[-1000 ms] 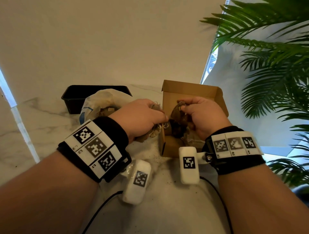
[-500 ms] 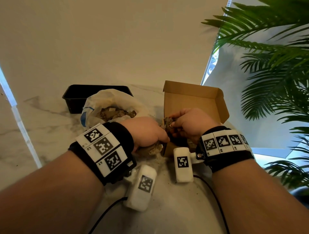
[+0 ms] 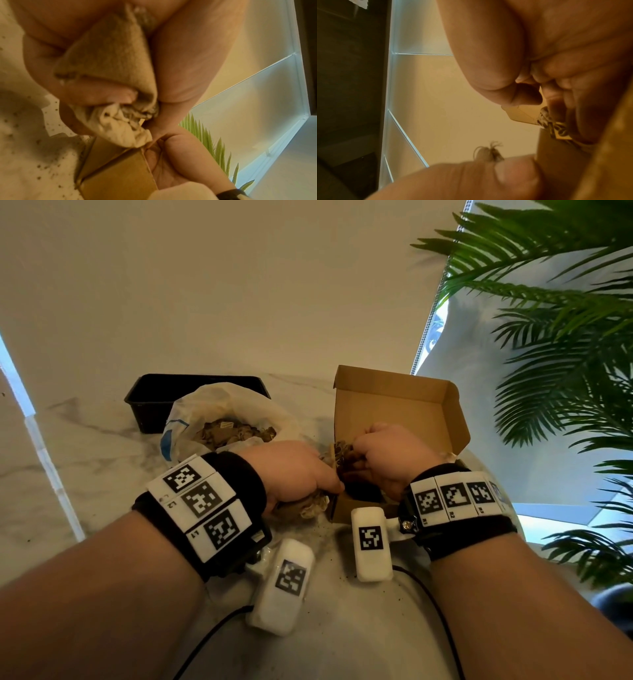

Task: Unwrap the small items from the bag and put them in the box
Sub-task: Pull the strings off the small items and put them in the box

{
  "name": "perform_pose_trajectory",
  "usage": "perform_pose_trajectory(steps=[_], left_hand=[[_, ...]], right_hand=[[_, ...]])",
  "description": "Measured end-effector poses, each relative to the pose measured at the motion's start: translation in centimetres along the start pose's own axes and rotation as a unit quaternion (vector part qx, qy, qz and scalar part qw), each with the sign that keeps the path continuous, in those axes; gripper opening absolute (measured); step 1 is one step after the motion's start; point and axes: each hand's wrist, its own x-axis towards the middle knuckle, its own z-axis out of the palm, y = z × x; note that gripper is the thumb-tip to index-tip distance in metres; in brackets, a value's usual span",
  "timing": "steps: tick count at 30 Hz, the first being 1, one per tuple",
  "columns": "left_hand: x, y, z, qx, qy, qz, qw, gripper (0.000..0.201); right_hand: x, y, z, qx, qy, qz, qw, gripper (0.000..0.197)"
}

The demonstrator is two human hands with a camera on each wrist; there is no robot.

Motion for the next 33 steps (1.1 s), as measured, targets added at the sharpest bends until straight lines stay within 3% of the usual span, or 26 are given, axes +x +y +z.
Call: perform_pose_trajectory(steps=[6,10,13,17,21,26,30,33], left_hand=[[0.0,-0.1,-0.1,-0.019,0.014,0.002,1.000,0.022],[-0.6,0.2,-0.4,-0.121,0.045,-0.003,0.992,0.038],[-1.2,0.9,-0.6,-0.321,0.034,-0.013,0.946,0.048],[-1.5,1.3,-0.8,-0.437,0.025,0.014,0.899,0.057],[-1.6,1.4,-1.1,-0.474,0.036,0.025,0.880,0.048],[-1.5,1.4,-1.3,-0.475,0.069,0.042,0.876,0.033],[-1.5,1.6,-1.0,-0.454,0.081,0.050,0.886,0.022],[-1.5,1.6,-0.8,-0.447,0.096,0.057,0.888,0.011]], right_hand=[[-0.1,0.0,-0.1,-0.008,-0.006,-0.012,1.000,0.018],[-0.4,-0.2,-0.8,-0.022,0.014,-0.010,1.000,0.010],[-0.9,-0.7,-1.2,-0.004,0.022,0.001,1.000,0.018],[-1.8,-1.2,-1.3,-0.035,0.045,-0.061,0.996,0.010],[-3.5,-1.8,-0.7,-0.002,0.005,-0.129,0.992,0.005],[-4.2,-1.8,0.2,0.013,-0.072,-0.143,0.987,0.025],[-4.0,-1.7,0.7,0.010,-0.071,-0.140,0.987,0.005],[-3.7,-1.6,0.8,0.059,-0.064,-0.120,0.989,0.008]])
